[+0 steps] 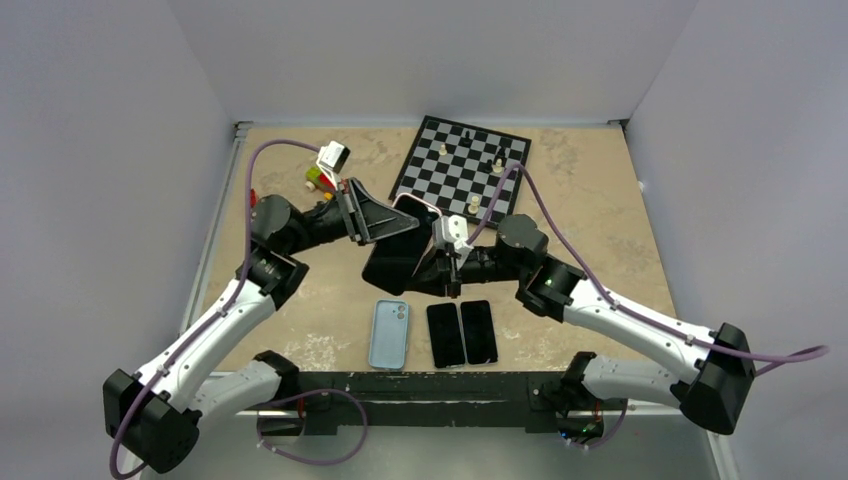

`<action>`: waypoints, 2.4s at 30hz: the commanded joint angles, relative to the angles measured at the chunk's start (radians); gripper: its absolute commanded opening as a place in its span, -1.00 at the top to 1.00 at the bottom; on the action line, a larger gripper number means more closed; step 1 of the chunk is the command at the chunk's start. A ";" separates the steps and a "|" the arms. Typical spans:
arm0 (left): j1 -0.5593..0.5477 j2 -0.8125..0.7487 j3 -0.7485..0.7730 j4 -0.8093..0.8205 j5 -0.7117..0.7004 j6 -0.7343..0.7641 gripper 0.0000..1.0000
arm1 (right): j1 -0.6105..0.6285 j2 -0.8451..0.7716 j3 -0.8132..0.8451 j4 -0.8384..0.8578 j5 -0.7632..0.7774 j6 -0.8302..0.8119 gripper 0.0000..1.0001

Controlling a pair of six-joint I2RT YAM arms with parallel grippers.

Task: Take the phone out of the phone case
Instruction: Remove the phone case from the phone.

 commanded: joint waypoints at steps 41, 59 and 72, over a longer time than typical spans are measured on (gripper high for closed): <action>-0.055 -0.257 -0.143 -0.183 -0.443 0.238 1.00 | -0.039 -0.122 -0.279 0.513 0.101 1.018 0.12; -0.056 -0.250 -0.134 -0.156 -0.420 0.219 1.00 | -0.029 -0.053 -0.255 0.481 0.126 1.016 0.20; -0.055 -0.252 -0.136 -0.130 -0.418 0.203 1.00 | -0.015 -0.001 -0.243 0.508 0.126 1.034 0.23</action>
